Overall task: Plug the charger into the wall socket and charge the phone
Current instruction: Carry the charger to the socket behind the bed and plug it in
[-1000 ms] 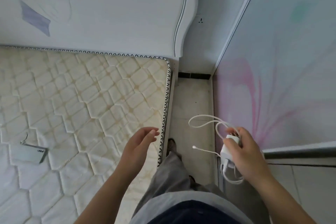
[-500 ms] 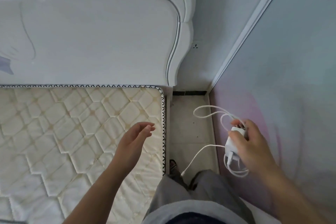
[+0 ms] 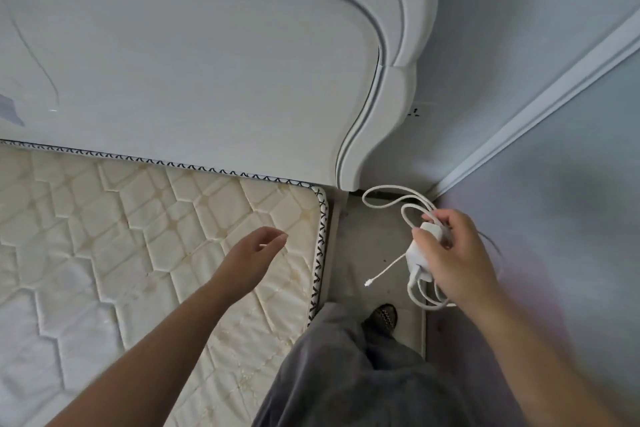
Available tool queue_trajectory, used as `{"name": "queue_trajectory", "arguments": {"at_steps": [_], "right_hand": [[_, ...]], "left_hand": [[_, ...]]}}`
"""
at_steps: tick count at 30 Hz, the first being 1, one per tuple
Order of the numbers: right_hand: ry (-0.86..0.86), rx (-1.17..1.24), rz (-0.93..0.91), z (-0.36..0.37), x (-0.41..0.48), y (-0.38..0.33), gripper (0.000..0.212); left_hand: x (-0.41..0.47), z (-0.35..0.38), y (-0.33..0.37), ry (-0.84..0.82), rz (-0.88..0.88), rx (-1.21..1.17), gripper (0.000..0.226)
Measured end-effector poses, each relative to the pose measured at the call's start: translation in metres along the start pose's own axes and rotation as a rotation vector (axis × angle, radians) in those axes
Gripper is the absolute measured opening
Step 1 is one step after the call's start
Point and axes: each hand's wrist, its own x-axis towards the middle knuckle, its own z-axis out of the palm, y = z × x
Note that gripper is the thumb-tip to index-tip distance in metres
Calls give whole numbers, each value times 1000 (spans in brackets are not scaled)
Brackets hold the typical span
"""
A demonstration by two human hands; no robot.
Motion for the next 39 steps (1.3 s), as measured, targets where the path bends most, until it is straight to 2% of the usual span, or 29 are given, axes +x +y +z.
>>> {"name": "queue_trajectory", "arguments": {"at_steps": [7, 11, 13, 16, 20, 25, 27, 30, 35, 39], "right_hand": [[-19, 27, -76, 76, 67, 49, 21], [-18, 46, -94, 128, 97, 90, 30], [0, 72, -89, 145, 111, 110, 24], [60, 65, -96, 159, 127, 140, 18], [161, 79, -108, 167, 150, 180, 19], [281, 93, -106, 177, 175, 223, 22], [298, 102, -89, 177, 183, 236, 23], [292, 133, -101, 171, 187, 250, 13], [342, 170, -13, 151, 181, 266, 14], [270, 64, 51, 141, 184, 280, 15]], "left_hand": [[123, 25, -54, -20, -43, 199, 26], [171, 43, -88, -11, -23, 205, 24], [185, 59, -98, -27, 25, 196, 20], [194, 90, -104, -90, 114, 95, 13], [210, 137, -95, -173, 232, -90, 17], [236, 192, -90, -440, 347, -171, 21], [246, 209, -90, -471, 384, -170, 24], [257, 226, -94, -416, 433, -155, 24], [262, 232, -110, -293, 453, -86, 24], [267, 225, -115, -133, 414, -226, 14]]}}
